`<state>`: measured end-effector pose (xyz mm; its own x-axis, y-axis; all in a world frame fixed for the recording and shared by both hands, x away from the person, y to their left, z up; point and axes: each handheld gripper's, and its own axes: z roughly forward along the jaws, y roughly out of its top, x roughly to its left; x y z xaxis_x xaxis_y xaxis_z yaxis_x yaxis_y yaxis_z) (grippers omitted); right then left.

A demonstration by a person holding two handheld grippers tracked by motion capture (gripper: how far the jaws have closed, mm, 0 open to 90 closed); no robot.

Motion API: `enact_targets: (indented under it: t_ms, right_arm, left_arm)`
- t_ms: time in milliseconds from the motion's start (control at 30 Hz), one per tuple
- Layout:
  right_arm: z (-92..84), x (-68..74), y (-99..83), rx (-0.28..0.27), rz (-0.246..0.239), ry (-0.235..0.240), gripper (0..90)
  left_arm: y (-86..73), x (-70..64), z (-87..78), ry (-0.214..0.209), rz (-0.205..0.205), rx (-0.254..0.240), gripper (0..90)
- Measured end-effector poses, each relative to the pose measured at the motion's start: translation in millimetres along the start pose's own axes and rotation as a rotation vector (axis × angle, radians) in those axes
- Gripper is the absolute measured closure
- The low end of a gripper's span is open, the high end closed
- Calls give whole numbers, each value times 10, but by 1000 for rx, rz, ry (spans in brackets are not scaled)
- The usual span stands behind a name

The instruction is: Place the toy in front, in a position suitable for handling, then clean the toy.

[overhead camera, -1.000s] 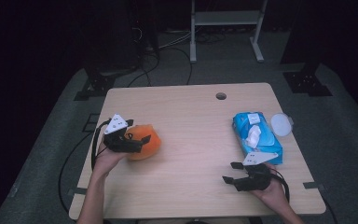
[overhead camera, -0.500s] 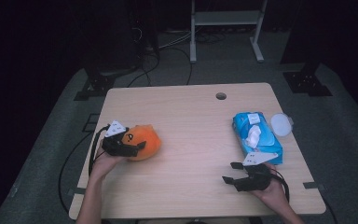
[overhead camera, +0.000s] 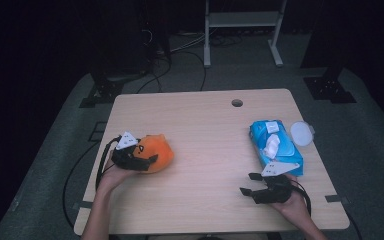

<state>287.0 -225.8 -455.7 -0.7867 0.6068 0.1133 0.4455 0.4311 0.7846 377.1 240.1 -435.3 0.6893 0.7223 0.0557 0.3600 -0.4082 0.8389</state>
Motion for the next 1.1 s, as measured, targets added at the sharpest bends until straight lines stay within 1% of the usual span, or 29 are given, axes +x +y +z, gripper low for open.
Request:
enact_targets:
  t_ms: [67,133,167,200,233,267,300,367,400,433,500,567,633,667,700,733,767,800,867,933,1000,1100]
  right_arm:
    - [-5,9,-1,-1,-3,1,333]
    - [-2,20,-3,1,0,3,333]
    - [1,24,-3,1,-5,3,333]
    - [1,30,-1,1,-7,3,333]
    - [-1,35,-6,2,-6,6,333]
    - [-1,37,-9,6,-9,5,333]
    - [-6,36,-11,9,-14,2,333]
    - [-16,35,-13,6,-14,0,332]
    - [-39,30,-16,-2,-8,-4,333]
    - [-39,30,-16,-2,-8,-4,333]
    - [-53,20,-18,-11,-3,-6,335]
    - [-54,18,-17,-10,-3,-7,335]
    - [-51,36,-17,-8,-9,1,336]
    - [-51,36,-17,-8,-9,1,336]
    - [-55,54,-18,-7,-21,2,336]
    - [-55,54,-18,-7,-21,2,336]
    - [-60,60,-20,-10,-24,6,336]
    - [-64,64,-22,-13,-21,9,337]
    - [-66,62,-23,-11,-22,6,337]
    - [-73,52,-22,-16,-20,5,337]
    - [-75,44,-22,-18,-18,4,337]
    - [-79,43,-21,-20,-18,2,337]
  left_arm:
    - [-3,6,-2,-6,4,4,43]
    - [-2,5,-3,0,7,8,56]
    - [4,1,-8,8,5,9,70]
    - [11,-1,-15,9,5,9,105]
    - [20,-6,-23,14,-3,0,164]
    - [28,5,-33,17,-14,-13,193]
    - [28,5,-33,17,-14,-13,219]
    - [37,23,-44,8,-31,-21,236]
    - [37,36,-57,3,-45,-38,282]
    - [37,36,-57,3,-45,-38,300]
    - [36,46,-73,-3,-67,-56,317]
    - [36,52,-88,-1,-72,-69,331]
    - [41,49,-100,-3,-77,-75,362]
    - [44,48,-104,-2,-79,-78,362]
    - [47,45,-110,-6,-81,-81,387]
    - [50,42,-115,-11,-83,-83,387]
    - [52,38,-119,-15,-93,-92,394]
    - [57,47,-123,-22,-114,-101,398]
    - [62,61,-129,-25,-134,-109,401]
    - [70,66,-137,-27,-134,-116,401]
    - [82,63,-153,-40,-157,-139,400]
    - [142,33,-200,-72,-171,-190,399]
